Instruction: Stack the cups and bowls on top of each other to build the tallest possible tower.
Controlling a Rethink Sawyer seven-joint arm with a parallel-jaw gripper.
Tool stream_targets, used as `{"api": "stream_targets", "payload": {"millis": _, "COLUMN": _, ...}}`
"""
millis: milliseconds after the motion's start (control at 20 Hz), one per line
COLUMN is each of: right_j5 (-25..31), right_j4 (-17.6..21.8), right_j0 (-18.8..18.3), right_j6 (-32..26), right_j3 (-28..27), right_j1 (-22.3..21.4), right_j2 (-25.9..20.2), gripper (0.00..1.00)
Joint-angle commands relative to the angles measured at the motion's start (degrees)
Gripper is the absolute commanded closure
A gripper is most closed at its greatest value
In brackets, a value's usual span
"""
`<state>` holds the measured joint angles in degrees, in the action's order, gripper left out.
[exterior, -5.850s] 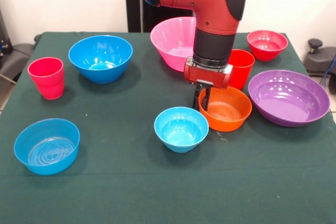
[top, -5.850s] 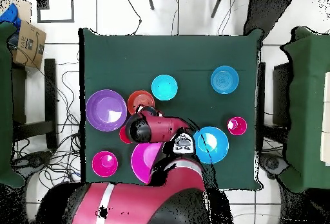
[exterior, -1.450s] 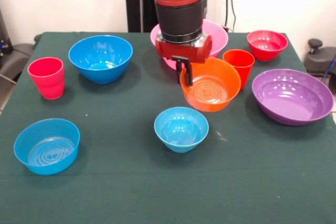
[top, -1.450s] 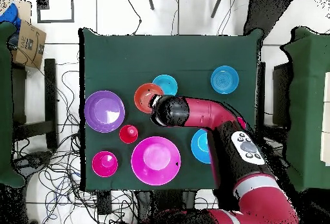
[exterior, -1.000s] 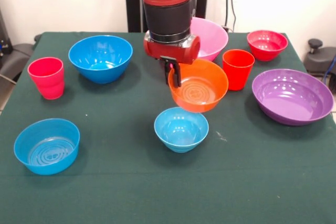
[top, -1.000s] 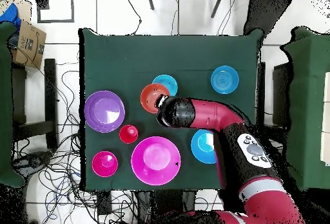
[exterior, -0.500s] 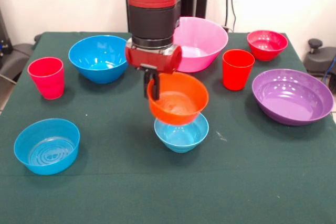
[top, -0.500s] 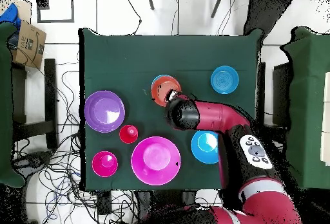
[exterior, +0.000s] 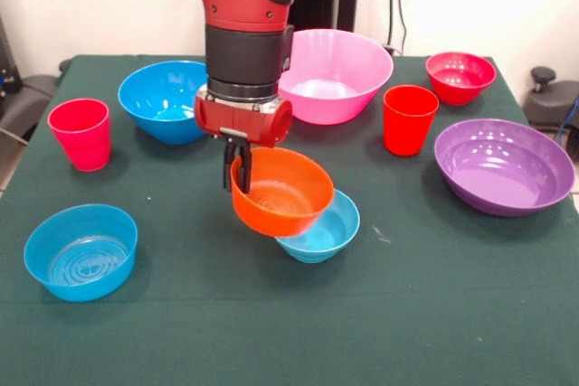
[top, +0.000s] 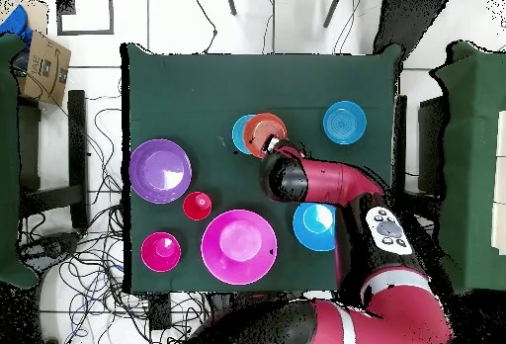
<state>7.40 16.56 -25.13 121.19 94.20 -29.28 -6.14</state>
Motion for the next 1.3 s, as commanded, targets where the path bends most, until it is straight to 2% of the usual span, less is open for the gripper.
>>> {"api": "stream_targets", "payload": {"millis": 50, "right_j5": -1.1, "right_j4": 0.2, "right_j0": 0.9, "right_j6": 4.4, "right_j3": -0.4, "right_j1": 2.2, "right_j2": -2.5, "gripper": 1.0}}
{"api": "stream_targets", "payload": {"millis": 350, "right_j5": 2.8, "right_j4": -2.5, "right_j0": -1.0, "right_j6": 4.7, "right_j3": 4.0, "right_j1": -0.7, "right_j2": -7.6, "gripper": 1.0}}
{"api": "stream_targets", "payload": {"millis": 600, "right_j5": 4.4, "right_j4": -4.3, "right_j0": -2.6, "right_j6": 4.4, "right_j3": 5.9, "right_j1": -0.8, "right_j2": -11.1, "gripper": 1.0}}
{"api": "stream_targets", "payload": {"millis": 1000, "right_j5": 5.5, "right_j4": -6.1, "right_j0": -3.1, "right_j6": 4.2, "right_j3": 7.4, "right_j1": -1.7, "right_j2": -12.9, "gripper": 1.0}}
{"api": "stream_targets", "payload": {"millis": 1300, "right_j5": 4.3, "right_j4": -6.1, "right_j0": -2.7, "right_j6": 4.1, "right_j3": 7.1, "right_j1": -0.7, "right_j2": -12.3, "gripper": 1.0}}
